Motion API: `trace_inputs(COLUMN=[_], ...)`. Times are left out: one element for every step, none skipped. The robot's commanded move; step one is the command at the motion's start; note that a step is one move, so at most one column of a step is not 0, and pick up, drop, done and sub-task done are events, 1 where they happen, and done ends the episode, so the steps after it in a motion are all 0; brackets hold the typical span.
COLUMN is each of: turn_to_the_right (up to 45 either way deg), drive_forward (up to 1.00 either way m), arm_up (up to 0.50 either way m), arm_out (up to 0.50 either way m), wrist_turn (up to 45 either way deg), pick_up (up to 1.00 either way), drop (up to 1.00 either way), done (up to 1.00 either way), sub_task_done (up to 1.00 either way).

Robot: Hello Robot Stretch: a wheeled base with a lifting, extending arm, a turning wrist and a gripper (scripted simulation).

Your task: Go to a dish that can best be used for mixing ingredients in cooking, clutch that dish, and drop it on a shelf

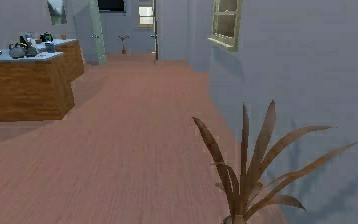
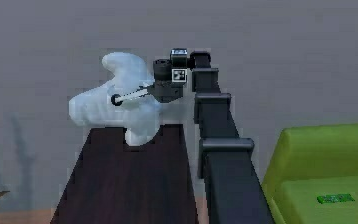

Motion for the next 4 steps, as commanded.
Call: trace_inputs(turn_to_the_right=[0.0,0.0,0.0,0.0], drive_forward=[0.00,0.00,0.00,0.00], arm_up=[0.00,0.02,0.00,0.00], arm_out=[0.00,0.00,-0.08,0.00], wrist_turn=[0.0,0.0,0.0,-45.0], pick_up=[0.00,0.00,0.00,0.00], drop=[1.00,0.00,0.00,0.00], done=[0.00,0.00,0.00,0.00], sub_task_done=[0.00,0.00,0.00,0.00])
